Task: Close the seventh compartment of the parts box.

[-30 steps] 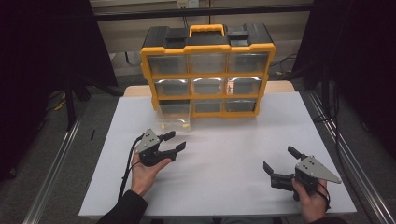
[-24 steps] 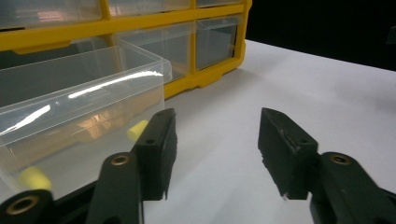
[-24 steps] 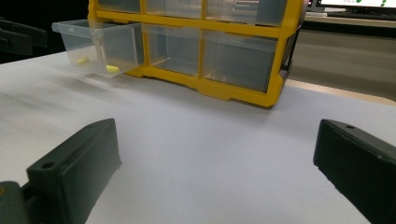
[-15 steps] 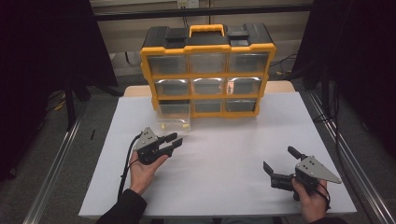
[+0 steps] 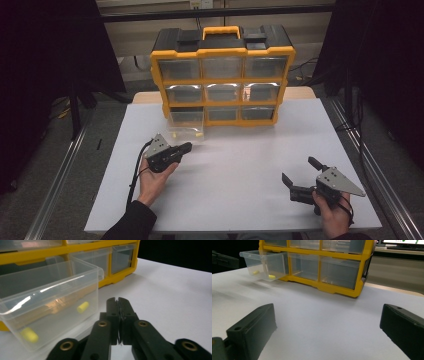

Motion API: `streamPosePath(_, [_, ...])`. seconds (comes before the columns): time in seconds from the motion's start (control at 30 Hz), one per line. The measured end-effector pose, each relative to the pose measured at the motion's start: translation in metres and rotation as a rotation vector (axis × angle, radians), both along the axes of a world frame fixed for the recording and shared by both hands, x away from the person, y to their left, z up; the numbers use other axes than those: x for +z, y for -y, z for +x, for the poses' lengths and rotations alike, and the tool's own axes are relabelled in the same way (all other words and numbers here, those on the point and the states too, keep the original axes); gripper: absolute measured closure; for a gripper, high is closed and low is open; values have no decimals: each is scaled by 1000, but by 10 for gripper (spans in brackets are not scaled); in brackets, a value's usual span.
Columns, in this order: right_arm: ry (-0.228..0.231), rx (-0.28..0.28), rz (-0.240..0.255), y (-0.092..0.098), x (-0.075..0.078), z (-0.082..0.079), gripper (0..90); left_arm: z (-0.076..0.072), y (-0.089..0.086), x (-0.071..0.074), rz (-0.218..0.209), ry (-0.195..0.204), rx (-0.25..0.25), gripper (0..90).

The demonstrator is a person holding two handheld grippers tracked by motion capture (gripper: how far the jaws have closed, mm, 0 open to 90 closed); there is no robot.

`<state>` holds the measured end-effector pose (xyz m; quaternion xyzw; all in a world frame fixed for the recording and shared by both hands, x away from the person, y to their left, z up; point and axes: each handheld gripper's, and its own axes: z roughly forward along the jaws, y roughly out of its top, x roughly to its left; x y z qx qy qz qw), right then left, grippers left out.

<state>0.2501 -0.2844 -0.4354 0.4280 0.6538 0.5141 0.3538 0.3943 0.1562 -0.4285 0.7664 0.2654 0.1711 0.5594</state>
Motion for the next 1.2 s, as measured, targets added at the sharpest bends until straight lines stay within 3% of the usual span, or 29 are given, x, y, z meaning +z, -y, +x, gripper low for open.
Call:
streamPosePath(0.37, [1,0,0,0,0,0,1,12,-7,9,1,22,18,900])
streamPosePath(0.7, [1,2,1,1,0,0,1,22,-12,3,-16,-19,74,900])
streamPosePath(1.0, [0,1,1,1,0,0,1,32,-16,-5,-3,-54,110,900])
streamPosePath(1.2, [0,4,1,0,0,0,1,38,-18,-8,18,-56,121,900])
